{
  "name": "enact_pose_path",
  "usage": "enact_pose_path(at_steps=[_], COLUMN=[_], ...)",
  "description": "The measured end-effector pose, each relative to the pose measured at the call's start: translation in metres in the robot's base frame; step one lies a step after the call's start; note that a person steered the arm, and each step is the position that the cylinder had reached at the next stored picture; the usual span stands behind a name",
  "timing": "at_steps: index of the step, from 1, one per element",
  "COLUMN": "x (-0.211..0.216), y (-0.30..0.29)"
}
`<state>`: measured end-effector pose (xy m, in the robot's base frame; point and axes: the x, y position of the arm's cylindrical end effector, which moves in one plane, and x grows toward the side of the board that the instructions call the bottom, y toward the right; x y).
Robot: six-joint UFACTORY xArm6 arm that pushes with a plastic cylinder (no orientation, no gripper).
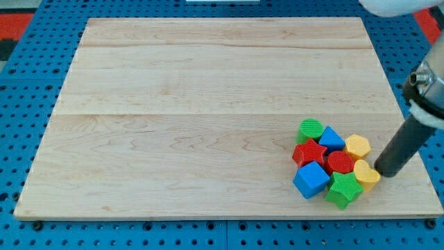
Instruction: Separate the yellow blocks from the group of blocks
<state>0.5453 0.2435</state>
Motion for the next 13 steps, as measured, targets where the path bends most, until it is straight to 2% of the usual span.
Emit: enact_pose_path(at_steps=[1,2,3,4,7,10,13], x=[-0.005,0.022,0.027,0.057,0.068,0.052,-0.068], y=[0.023,0.023,0.021,0.008,-0.017,-0.034,-0.052])
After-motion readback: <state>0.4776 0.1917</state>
